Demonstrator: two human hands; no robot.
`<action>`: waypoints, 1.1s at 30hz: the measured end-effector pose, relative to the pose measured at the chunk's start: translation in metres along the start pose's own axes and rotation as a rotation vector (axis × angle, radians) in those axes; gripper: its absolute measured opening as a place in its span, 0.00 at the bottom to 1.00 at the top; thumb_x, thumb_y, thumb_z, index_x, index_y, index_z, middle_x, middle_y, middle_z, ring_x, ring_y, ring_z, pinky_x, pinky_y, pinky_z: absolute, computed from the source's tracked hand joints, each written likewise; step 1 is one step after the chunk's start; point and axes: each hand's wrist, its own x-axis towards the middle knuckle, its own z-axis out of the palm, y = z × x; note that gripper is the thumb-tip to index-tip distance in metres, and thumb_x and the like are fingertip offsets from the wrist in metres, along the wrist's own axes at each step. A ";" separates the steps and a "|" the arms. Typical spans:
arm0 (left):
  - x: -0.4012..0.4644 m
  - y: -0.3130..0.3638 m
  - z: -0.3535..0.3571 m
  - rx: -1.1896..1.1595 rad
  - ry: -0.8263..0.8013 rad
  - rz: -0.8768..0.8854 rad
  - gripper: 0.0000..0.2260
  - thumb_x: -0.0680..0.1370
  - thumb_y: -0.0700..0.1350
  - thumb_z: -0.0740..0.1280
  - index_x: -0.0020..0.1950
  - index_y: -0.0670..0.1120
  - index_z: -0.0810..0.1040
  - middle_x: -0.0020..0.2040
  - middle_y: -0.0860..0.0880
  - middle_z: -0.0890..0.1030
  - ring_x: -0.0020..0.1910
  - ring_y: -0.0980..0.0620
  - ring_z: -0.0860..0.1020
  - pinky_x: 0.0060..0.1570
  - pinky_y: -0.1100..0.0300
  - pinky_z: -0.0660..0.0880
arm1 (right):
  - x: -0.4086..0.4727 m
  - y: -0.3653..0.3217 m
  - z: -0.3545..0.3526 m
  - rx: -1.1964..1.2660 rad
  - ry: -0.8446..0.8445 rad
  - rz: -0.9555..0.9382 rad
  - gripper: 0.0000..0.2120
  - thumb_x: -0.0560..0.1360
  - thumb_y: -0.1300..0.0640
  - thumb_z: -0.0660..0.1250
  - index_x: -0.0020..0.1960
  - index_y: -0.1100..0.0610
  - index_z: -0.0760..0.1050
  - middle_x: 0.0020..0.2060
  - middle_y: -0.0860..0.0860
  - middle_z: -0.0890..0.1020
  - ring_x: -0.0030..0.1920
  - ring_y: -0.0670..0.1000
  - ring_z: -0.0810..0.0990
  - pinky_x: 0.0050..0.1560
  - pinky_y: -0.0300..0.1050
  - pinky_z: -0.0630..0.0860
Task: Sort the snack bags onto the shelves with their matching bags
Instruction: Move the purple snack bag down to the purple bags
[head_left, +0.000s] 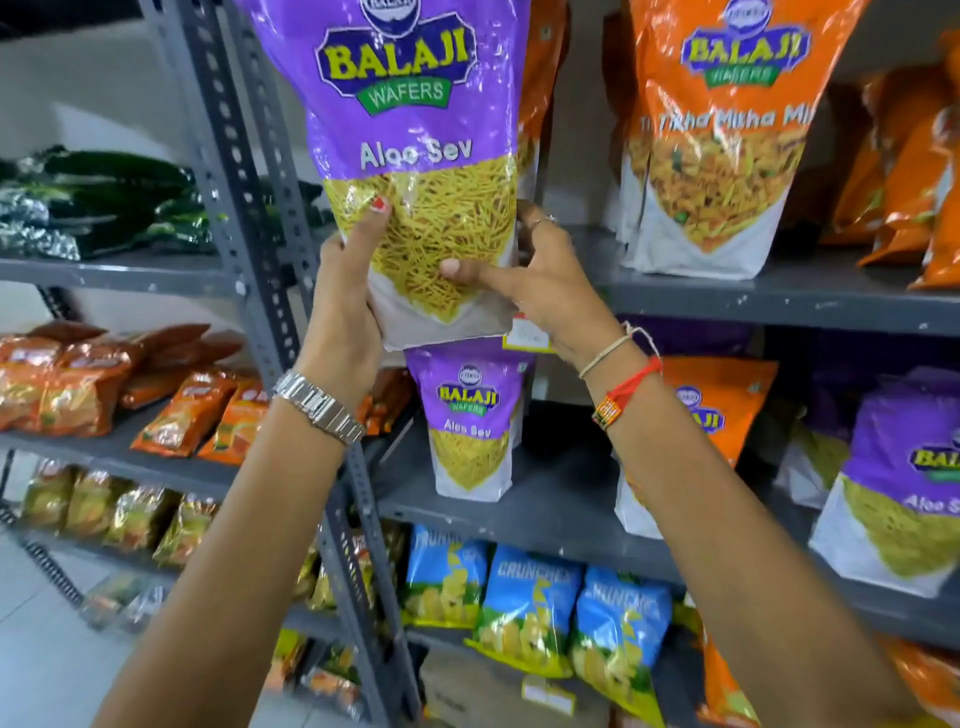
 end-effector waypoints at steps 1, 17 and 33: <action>-0.012 -0.004 -0.005 0.016 0.026 -0.005 0.32 0.69 0.53 0.70 0.68 0.41 0.67 0.64 0.40 0.77 0.61 0.42 0.78 0.62 0.44 0.73 | -0.010 0.007 0.001 0.008 -0.002 0.018 0.30 0.63 0.62 0.79 0.62 0.58 0.71 0.55 0.50 0.81 0.57 0.49 0.80 0.65 0.52 0.75; -0.153 -0.201 -0.080 0.379 0.105 -0.213 0.33 0.65 0.42 0.73 0.66 0.39 0.63 0.66 0.37 0.72 0.65 0.42 0.72 0.62 0.48 0.73 | -0.136 0.199 -0.037 -0.100 -0.142 0.438 0.31 0.63 0.66 0.78 0.64 0.60 0.71 0.59 0.56 0.79 0.60 0.53 0.78 0.62 0.48 0.76; -0.090 -0.302 -0.045 0.439 0.063 -0.364 0.27 0.65 0.30 0.73 0.58 0.44 0.64 0.57 0.42 0.74 0.57 0.42 0.74 0.58 0.47 0.73 | -0.112 0.272 -0.096 -0.174 0.022 0.576 0.33 0.68 0.70 0.73 0.69 0.62 0.64 0.66 0.61 0.74 0.63 0.51 0.72 0.47 0.22 0.72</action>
